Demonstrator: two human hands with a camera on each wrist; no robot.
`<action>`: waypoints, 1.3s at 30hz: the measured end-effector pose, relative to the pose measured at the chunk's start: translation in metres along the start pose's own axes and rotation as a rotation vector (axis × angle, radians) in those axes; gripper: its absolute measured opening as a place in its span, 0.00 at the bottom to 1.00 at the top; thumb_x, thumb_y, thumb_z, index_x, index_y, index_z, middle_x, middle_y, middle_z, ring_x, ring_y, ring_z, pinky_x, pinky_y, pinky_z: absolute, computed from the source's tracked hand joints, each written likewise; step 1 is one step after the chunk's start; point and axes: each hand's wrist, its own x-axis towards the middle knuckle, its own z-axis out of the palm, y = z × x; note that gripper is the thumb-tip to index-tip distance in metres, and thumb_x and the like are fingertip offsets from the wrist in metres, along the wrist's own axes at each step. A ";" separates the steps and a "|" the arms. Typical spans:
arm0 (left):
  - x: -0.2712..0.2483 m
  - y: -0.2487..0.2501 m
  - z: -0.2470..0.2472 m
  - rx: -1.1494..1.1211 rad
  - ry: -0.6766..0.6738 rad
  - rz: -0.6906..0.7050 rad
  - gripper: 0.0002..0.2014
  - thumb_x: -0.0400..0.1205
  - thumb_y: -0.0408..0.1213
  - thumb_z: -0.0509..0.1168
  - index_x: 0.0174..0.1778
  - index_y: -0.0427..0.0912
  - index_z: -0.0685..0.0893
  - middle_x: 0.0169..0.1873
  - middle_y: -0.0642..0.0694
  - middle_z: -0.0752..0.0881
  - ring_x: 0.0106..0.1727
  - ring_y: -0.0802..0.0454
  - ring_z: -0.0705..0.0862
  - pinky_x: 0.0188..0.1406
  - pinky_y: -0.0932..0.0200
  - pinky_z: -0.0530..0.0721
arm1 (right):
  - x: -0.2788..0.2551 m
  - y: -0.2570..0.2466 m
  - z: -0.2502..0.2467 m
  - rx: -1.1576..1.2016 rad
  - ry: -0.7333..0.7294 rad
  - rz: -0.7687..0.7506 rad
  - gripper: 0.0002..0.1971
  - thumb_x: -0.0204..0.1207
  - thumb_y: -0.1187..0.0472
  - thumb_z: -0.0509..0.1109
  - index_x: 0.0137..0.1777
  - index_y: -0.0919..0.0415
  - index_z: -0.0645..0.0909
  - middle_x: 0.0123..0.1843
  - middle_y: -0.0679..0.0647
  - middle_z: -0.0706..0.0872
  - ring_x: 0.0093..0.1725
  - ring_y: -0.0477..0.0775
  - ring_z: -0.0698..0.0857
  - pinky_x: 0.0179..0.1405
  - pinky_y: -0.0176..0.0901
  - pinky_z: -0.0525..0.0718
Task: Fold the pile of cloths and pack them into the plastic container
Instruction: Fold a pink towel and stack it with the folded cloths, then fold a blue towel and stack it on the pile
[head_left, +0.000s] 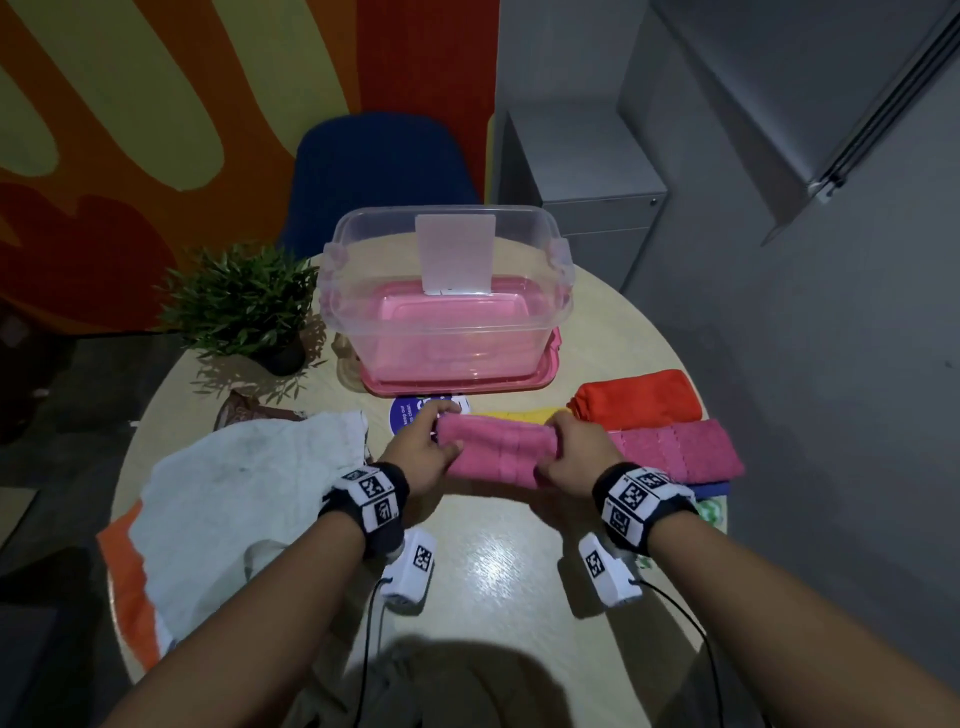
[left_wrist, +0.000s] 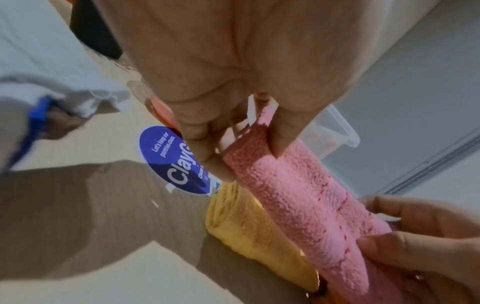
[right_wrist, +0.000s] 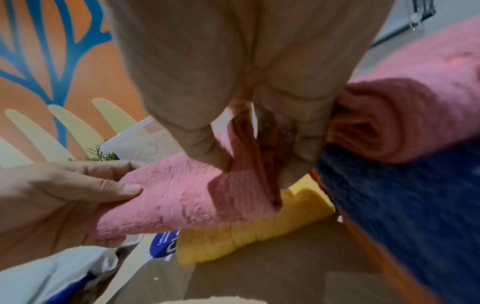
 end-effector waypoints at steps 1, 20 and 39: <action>0.009 0.002 0.001 -0.003 0.023 -0.017 0.18 0.83 0.37 0.68 0.65 0.58 0.74 0.50 0.53 0.84 0.50 0.49 0.86 0.52 0.46 0.89 | 0.004 -0.003 -0.005 0.014 0.074 0.015 0.22 0.74 0.60 0.73 0.67 0.58 0.74 0.53 0.55 0.81 0.53 0.59 0.84 0.48 0.44 0.81; 0.051 -0.005 0.029 0.063 0.065 -0.139 0.17 0.83 0.39 0.68 0.67 0.51 0.75 0.52 0.46 0.86 0.37 0.54 0.86 0.24 0.68 0.82 | 0.027 -0.007 0.038 -0.347 0.104 -0.082 0.30 0.75 0.68 0.69 0.78 0.59 0.68 0.74 0.62 0.71 0.71 0.64 0.72 0.69 0.56 0.79; 0.000 -0.018 -0.002 0.269 0.177 -0.091 0.06 0.85 0.41 0.62 0.56 0.52 0.81 0.56 0.48 0.85 0.50 0.54 0.84 0.56 0.53 0.84 | -0.011 -0.007 0.040 -0.269 0.128 -0.304 0.15 0.80 0.52 0.65 0.66 0.51 0.78 0.66 0.51 0.76 0.65 0.54 0.75 0.67 0.52 0.79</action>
